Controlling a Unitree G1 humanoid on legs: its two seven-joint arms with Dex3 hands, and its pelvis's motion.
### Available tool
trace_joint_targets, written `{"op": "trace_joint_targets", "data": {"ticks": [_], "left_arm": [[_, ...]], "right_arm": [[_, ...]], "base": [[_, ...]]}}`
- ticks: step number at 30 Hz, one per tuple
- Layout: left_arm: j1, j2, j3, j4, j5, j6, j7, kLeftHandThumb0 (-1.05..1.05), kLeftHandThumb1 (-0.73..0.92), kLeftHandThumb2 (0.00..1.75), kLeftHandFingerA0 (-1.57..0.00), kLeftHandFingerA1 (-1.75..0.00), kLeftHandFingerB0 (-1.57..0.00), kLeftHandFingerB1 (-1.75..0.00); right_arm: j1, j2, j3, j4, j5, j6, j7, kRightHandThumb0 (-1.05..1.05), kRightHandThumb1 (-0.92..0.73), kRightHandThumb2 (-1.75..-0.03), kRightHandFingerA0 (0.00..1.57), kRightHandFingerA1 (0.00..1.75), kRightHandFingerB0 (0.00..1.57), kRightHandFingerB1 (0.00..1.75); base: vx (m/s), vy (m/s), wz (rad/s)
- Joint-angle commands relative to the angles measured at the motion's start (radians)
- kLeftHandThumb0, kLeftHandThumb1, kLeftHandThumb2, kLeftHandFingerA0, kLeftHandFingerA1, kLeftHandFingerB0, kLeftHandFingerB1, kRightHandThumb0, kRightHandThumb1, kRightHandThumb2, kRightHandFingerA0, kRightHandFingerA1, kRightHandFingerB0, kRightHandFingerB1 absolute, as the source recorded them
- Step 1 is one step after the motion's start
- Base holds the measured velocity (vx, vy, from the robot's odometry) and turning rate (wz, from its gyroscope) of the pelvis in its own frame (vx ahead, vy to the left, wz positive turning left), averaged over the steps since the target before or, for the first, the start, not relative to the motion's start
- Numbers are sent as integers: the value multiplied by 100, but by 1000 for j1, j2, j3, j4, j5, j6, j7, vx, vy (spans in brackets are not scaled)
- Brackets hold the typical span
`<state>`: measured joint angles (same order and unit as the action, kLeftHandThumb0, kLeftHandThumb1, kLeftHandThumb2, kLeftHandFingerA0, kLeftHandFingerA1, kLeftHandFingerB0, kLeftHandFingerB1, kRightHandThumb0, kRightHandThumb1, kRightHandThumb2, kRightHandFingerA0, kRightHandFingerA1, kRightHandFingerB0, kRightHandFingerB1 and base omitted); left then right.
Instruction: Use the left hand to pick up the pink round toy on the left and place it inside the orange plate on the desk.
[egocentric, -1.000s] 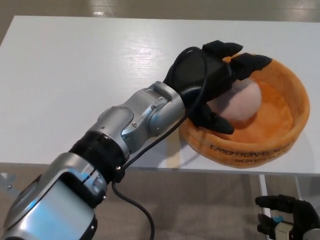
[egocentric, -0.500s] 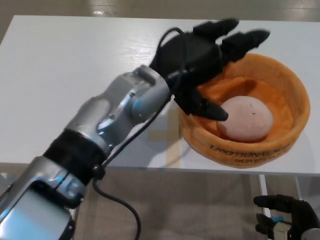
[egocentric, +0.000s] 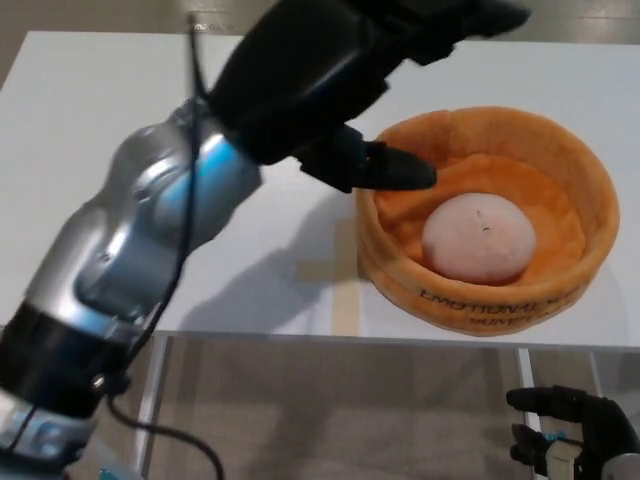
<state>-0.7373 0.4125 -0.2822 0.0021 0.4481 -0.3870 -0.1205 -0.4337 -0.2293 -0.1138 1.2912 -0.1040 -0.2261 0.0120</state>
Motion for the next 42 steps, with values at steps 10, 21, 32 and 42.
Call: {"op": "trace_joint_targets", "data": {"ticks": [10, 21, 32, 42], "left_arm": [[661, 302, 274, -570, -1356, 278, -624, -31, 70, 59, -106, -88, -90, -61], [884, 323, 135, -376, -1219, 428, -772, -4, 82, 73, -83, -160, -87, -94], [907, 131, 59, 35, -791, 329, -602, -11, 85, 65, -80, -145, -79, -107], [783, 54, 61, 428, -435, 61, -331, -9, 76, 77, -78, -130, -78, -95]], "right_arm": [[12, -16, -2, 12, 5, 8, 8, -22, -60, -57, 81, 57, 71, 52], [6, -21, 3, 11, -1, 8, 7, -22, -61, -58, 81, 55, 72, 51], [8, -19, 0, 12, 3, 6, 9, -22, -61, -57, 80, 55, 72, 52], [18, -18, 0, 10, 7, 2, 7, -22, -60, -57, 81, 56, 73, 53]], "base": [[0, 0, 0], [0, 0, 0], [0, 0, 0], [0, 0, 0]]}}
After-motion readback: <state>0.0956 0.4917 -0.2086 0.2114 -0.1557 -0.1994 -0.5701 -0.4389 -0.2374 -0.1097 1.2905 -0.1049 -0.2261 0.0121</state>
